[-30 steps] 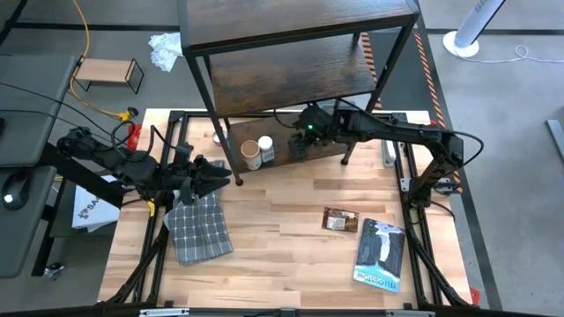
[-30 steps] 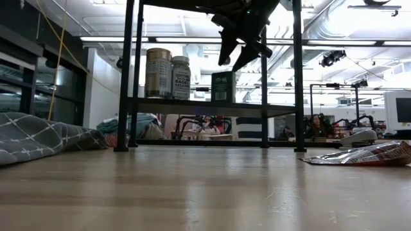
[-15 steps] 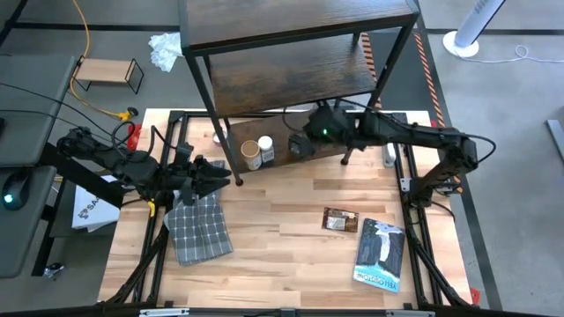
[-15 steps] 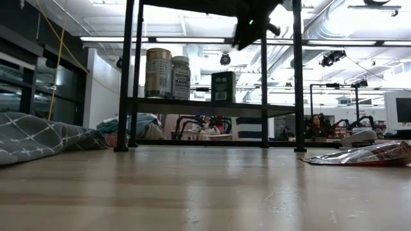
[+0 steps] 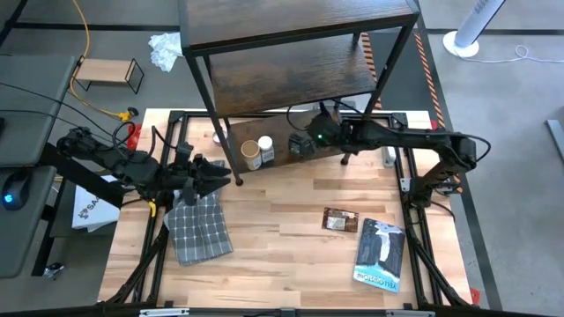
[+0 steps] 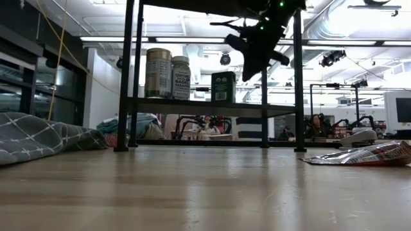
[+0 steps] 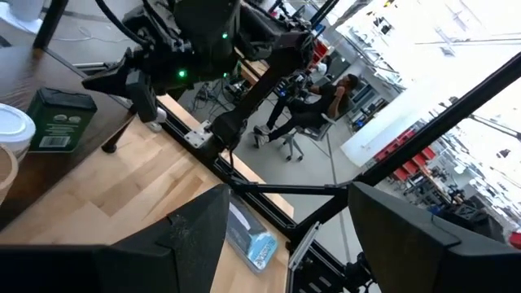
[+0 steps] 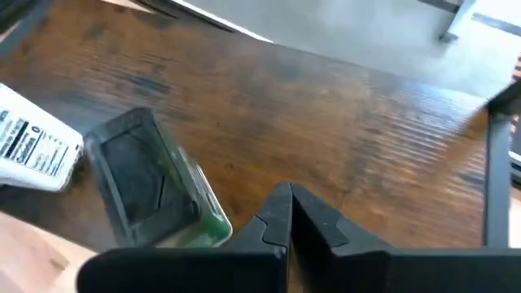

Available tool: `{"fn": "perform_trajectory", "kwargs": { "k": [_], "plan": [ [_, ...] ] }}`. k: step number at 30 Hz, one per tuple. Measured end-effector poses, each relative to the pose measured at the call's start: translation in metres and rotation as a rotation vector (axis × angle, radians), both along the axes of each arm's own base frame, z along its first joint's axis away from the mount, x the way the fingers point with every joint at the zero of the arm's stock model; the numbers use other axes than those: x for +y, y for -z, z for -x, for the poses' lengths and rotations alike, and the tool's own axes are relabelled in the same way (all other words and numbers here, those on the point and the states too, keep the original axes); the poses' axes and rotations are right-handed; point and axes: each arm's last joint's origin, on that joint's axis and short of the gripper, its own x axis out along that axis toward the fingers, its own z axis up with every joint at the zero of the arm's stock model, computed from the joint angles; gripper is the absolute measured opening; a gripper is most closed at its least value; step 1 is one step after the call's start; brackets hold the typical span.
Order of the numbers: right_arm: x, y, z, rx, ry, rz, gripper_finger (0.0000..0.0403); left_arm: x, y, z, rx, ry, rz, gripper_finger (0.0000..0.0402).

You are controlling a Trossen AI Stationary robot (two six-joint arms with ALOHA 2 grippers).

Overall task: Shelf spices
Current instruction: Put the green seasoning can on the shelf

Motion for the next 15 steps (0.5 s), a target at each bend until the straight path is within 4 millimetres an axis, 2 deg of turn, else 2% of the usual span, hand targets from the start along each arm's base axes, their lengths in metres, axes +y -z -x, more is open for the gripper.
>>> {"fn": "perform_trajectory", "kwargs": {
  "k": [6, 9, 15],
  "plan": [
    [-0.007, 0.011, 0.003, -0.010, -0.022, -0.062, 0.0000, 0.000, 0.000, 0.000, -0.001, -0.006, 0.002, 0.0247],
    [-0.002, 0.015, 0.002, -0.010, -0.038, -0.064, 0.0000, 0.000, 0.000, 0.000, -0.001, -0.006, 0.001, 0.0247],
    [0.011, 0.020, -0.009, -0.125, -0.105, -0.089, 0.0000, 0.000, 0.000, 0.000, 0.004, -0.008, -0.002, 0.0247]
  ]
}}
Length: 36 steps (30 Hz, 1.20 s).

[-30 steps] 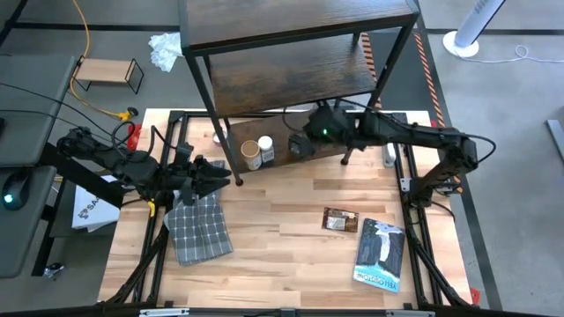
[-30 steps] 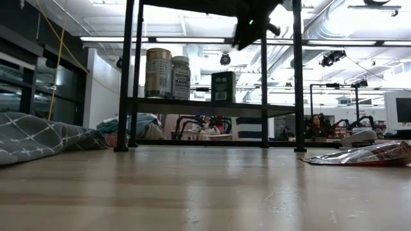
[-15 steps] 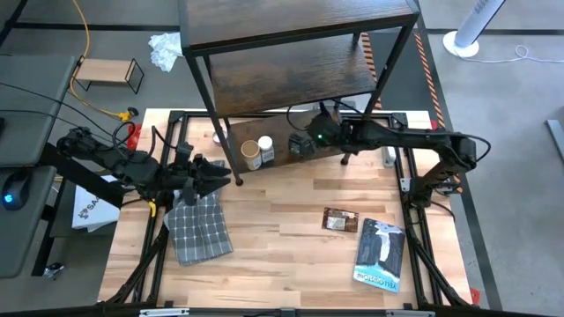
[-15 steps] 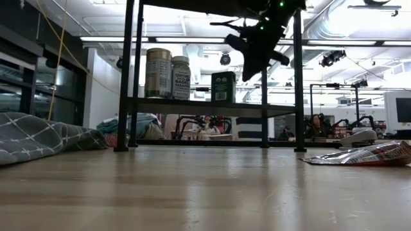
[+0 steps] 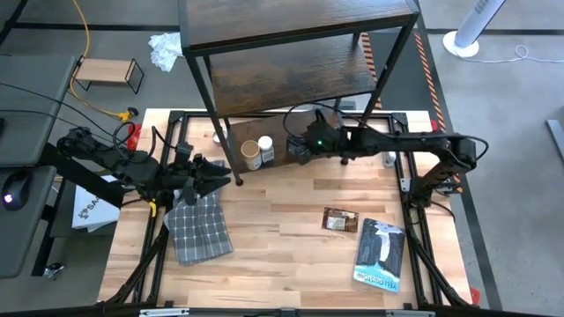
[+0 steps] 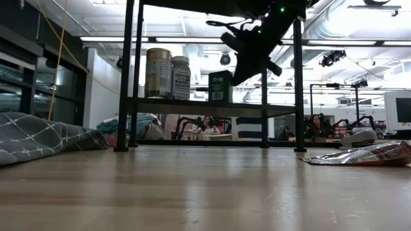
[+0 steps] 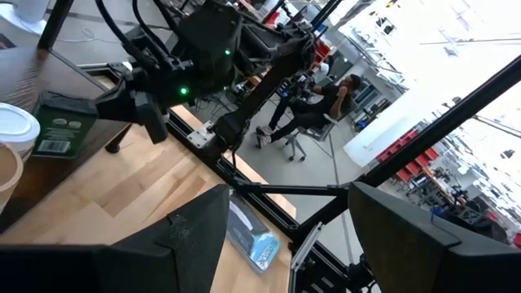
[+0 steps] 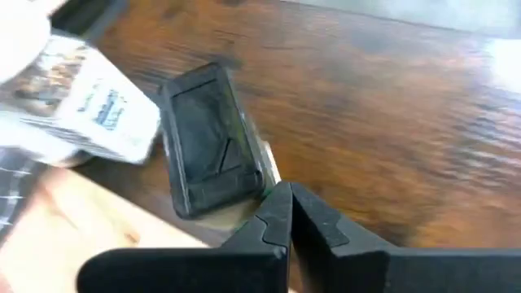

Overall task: Shelf spices
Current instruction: Put the green seasoning can on the shelf

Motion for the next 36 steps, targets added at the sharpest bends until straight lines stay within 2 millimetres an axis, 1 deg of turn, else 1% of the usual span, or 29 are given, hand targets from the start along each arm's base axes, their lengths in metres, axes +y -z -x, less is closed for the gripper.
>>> {"fn": "perform_trajectory", "kwargs": {
  "k": [6, 12, 15, 20, 24, 26, 32, 36],
  "plan": [
    [0.018, -0.002, -0.008, -0.069, -0.042, 0.001, 0.0000, 0.000, 0.000, 0.000, 0.003, 0.000, -0.002, 0.0247],
    [0.029, -0.006, -0.018, -0.169, -0.067, -0.003, 0.0000, 0.000, 0.003, 0.000, 0.025, 0.000, -0.012, 0.0247],
    [0.029, -0.003, -0.020, -0.166, -0.074, -0.003, 0.0000, 0.000, 0.002, 0.000, 0.025, -0.001, -0.013, 0.0247],
    [0.026, 0.000, -0.015, -0.091, -0.048, 0.035, 0.0000, 0.000, 0.002, 0.000, 0.025, -0.002, -0.011, 0.0247],
    [0.022, 0.004, -0.014, -0.059, -0.038, 0.025, 0.0000, 0.000, 0.002, 0.000, 0.022, -0.001, 0.007, 0.0247],
    [0.022, 0.010, -0.017, -0.046, -0.035, 0.022, 0.0000, 0.000, 0.002, 0.000, 0.022, 0.001, 0.009, 0.0247],
    [0.020, 0.025, -0.031, -0.078, -0.015, 0.015, 0.0000, 0.000, 0.002, 0.000, 0.021, 0.001, 0.016, 0.0247],
    [0.019, 0.028, -0.038, -0.126, -0.003, 0.013, 0.0000, 0.000, 0.002, 0.000, 0.021, 0.001, 0.016, 0.0247]
  ]
}}
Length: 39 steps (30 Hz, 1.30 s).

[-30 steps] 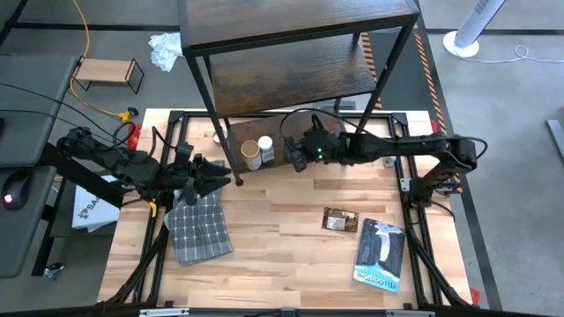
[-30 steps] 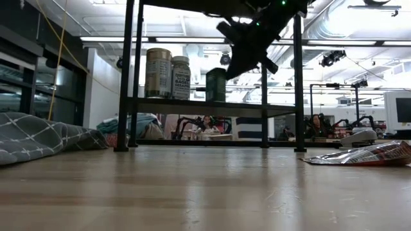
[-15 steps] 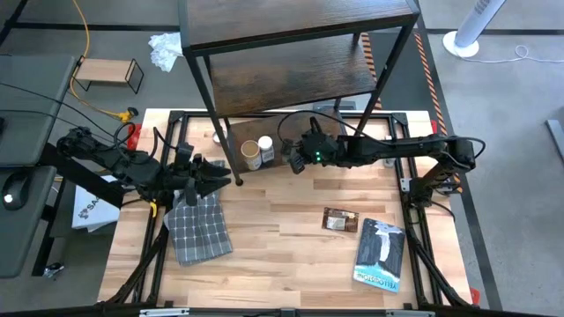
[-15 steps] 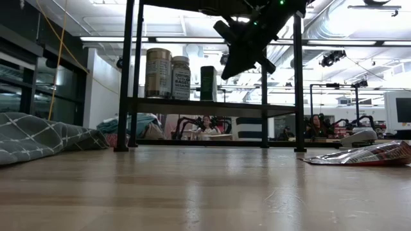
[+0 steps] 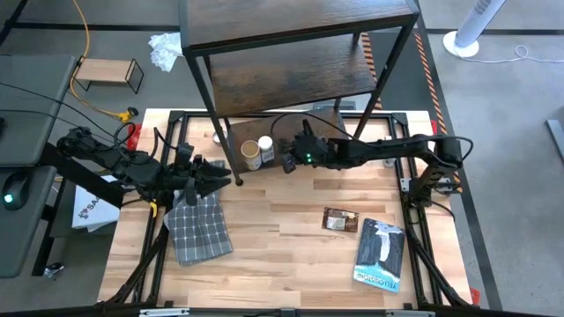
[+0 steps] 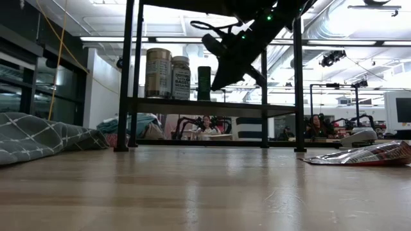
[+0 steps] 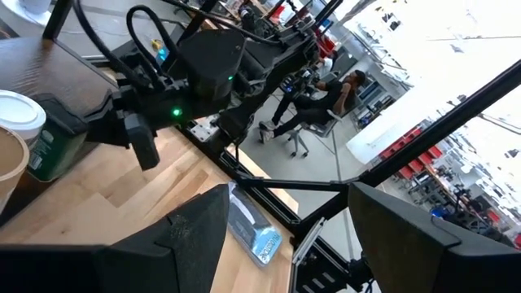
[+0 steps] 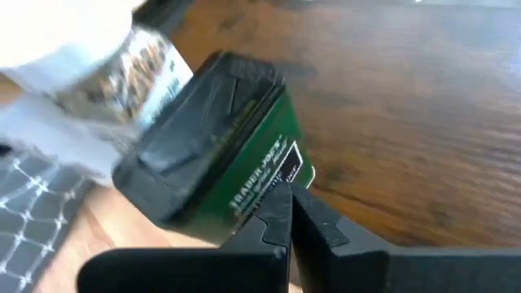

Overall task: Shelf spices
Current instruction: Put the green seasoning can on the shelf, then put the orange seasoning bag on the shelf

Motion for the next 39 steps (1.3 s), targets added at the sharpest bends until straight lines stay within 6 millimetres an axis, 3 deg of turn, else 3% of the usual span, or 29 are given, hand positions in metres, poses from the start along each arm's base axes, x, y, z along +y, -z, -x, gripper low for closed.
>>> {"fn": "perform_trajectory", "kwargs": {
  "k": [10, 16, 20, 24, 28, 31, 35, 39],
  "plan": [
    [-0.004, -0.003, -0.007, -0.062, -0.009, 0.054, 0.0000, 0.000, 0.000, 0.000, 0.003, -0.001, -0.002, 0.0247],
    [-0.001, -0.029, 0.022, 0.053, -0.052, 0.094, 0.0000, 0.000, 0.000, 0.000, 0.004, 0.016, -0.001, 0.0247],
    [0.026, -0.052, 0.052, 0.127, -0.157, 0.054, 0.0000, -0.001, 0.003, 0.000, 0.028, 0.024, -0.011, 0.0247],
    [0.070, -0.067, 0.084, 0.203, -0.306, -0.070, 0.0000, 0.000, 0.006, 0.001, 0.057, 0.022, -0.024, 0.0247],
    [0.110, -0.056, 0.119, 0.457, -0.310, -0.186, 0.0006, -0.001, 0.008, 0.000, 0.073, 0.022, -0.033, 0.0247],
    [0.126, -0.036, 0.137, 0.587, -0.263, -0.261, 0.0039, -0.001, 0.008, 0.000, 0.077, 0.021, -0.035, 0.0247],
    [0.136, -0.001, 0.141, 0.592, -0.259, -0.467, 0.0114, -0.001, 0.009, -0.002, 0.081, 0.021, -0.036, 0.0247],
    [0.133, 0.031, 0.143, 0.543, -0.163, -0.575, 0.0192, -0.002, 0.009, -0.003, 0.083, 0.021, -0.026, 0.0247]
  ]
}}
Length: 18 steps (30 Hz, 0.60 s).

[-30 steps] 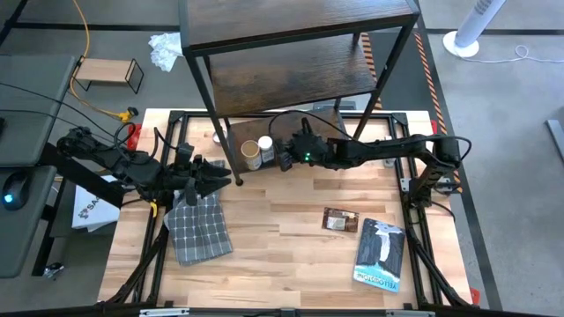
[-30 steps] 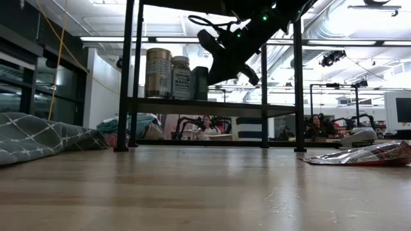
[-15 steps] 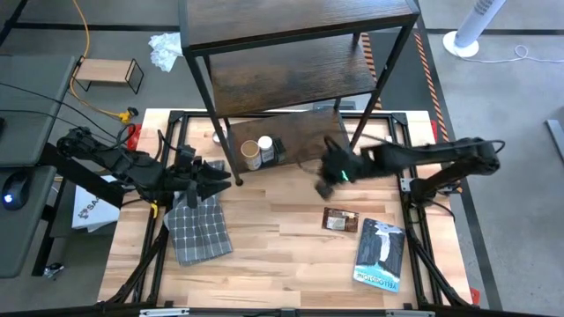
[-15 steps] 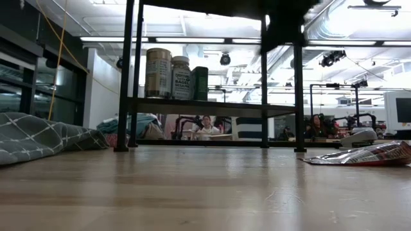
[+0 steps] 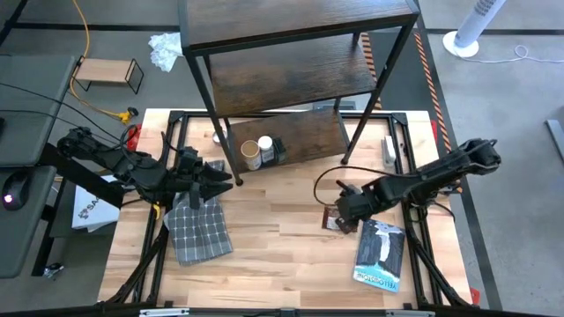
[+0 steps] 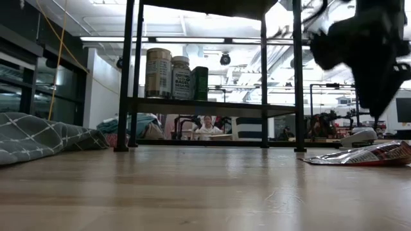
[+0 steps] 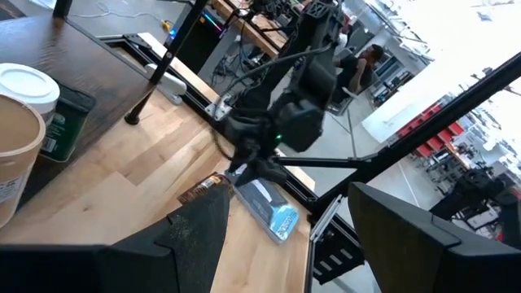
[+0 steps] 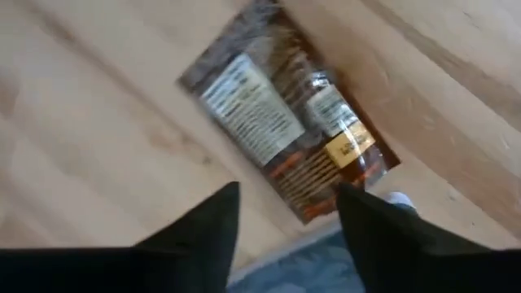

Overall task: Shelf spices
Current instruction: Put the orange seasoning bag on the shelf

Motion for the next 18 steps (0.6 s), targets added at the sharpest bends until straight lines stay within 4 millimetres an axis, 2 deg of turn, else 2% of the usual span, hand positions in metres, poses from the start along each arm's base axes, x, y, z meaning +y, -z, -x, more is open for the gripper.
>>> {"fn": "perform_trajectory", "kwargs": {
  "k": [4, 7, 12, 18],
  "plan": [
    [-0.010, 0.015, 0.005, 0.040, 0.096, -0.016, 0.0251, 0.000, 0.000, 0.000, -0.002, -0.003, 0.014, 0.0247],
    [-0.015, 0.022, 0.008, 0.055, 0.115, 0.001, 0.0273, 0.000, 0.000, 0.000, -0.002, -0.003, 0.015, 0.0247],
    [-0.021, 0.036, 0.011, 0.052, 0.154, -0.033, 0.0280, 0.000, 0.000, 0.000, -0.003, -0.008, 0.014, 0.0247],
    [-0.026, 0.053, 0.017, 0.058, 0.287, -0.055, 0.0280, 0.000, 0.000, 0.000, -0.003, -0.022, 0.014, 0.0247]
  ]
}}
